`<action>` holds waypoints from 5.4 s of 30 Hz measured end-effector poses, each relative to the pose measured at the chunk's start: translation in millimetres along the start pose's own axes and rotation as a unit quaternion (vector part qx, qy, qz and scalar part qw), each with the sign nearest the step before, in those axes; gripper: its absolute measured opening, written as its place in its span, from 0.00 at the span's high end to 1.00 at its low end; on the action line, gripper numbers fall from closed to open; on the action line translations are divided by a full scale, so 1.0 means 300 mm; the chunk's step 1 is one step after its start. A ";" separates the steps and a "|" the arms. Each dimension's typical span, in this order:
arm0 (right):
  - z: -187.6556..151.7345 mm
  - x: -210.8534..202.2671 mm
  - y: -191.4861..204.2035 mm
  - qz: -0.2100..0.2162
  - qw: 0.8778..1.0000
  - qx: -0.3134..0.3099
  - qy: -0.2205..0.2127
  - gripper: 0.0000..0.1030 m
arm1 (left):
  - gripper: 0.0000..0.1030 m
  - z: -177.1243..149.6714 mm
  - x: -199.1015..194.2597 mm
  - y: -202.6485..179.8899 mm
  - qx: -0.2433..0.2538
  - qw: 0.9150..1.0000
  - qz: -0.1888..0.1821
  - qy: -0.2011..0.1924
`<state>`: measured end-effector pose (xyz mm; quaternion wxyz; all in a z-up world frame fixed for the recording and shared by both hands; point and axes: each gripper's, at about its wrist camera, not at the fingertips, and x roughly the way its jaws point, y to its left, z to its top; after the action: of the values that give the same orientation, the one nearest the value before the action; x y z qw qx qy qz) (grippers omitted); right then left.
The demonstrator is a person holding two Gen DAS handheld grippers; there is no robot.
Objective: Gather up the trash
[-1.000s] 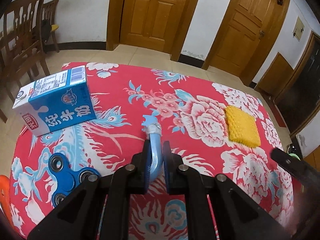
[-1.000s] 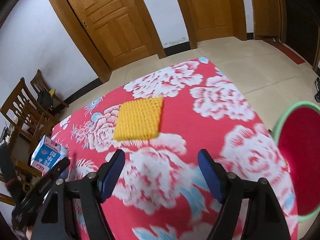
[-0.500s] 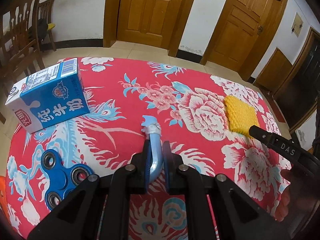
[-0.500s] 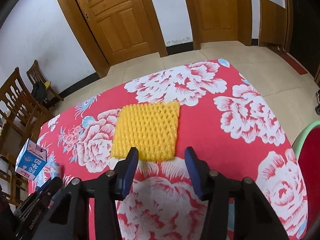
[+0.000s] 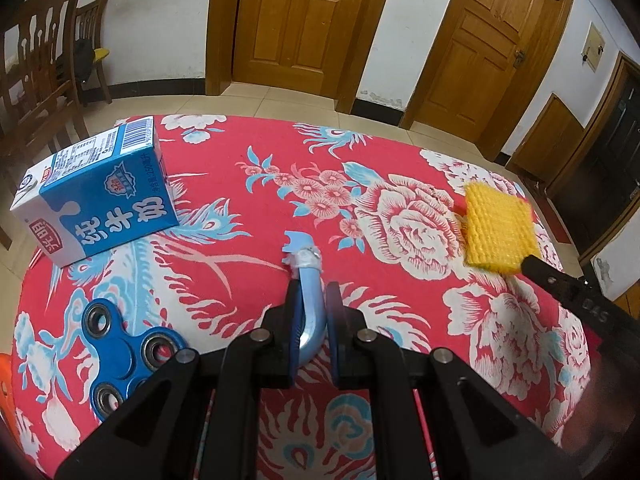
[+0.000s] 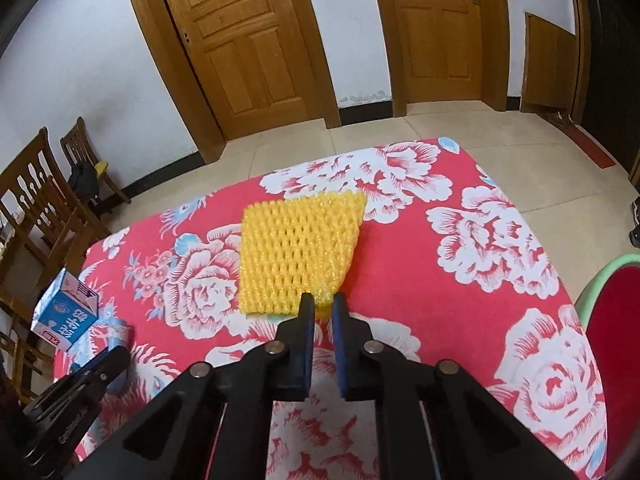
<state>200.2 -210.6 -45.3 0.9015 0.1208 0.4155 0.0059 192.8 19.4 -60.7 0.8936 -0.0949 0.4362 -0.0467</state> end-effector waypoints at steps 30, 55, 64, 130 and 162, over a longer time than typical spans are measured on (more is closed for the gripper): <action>-0.203 -0.469 -0.333 -0.047 0.992 0.085 -0.085 0.90 | 0.90 -0.024 -0.091 -0.110 0.035 0.998 -0.055 -0.019; -0.374 -0.583 -0.793 -0.108 0.963 0.228 -0.097 0.90 | 0.90 -0.132 -0.237 -0.542 0.146 0.978 -0.148 0.003; -0.422 -0.590 -0.896 -0.106 0.956 0.257 -0.091 0.86 | 0.90 -0.192 -0.223 -0.715 0.181 0.967 -0.179 0.028; -0.442 -0.742 -0.533 -0.072 0.985 0.126 -0.097 0.01 | 0.58 -0.329 -0.351 -0.639 0.158 0.985 -0.071 0.021; -0.488 -0.793 -0.298 -0.057 0.990 0.058 -0.116 0.01 | 0.58 -0.389 -0.519 -0.371 0.096 0.995 -0.007 -0.024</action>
<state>-73.3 -292.5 21.1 0.9342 0.1485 0.3136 -0.0833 4.9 -78.5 12.4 0.9085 -0.0130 0.4073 -0.0922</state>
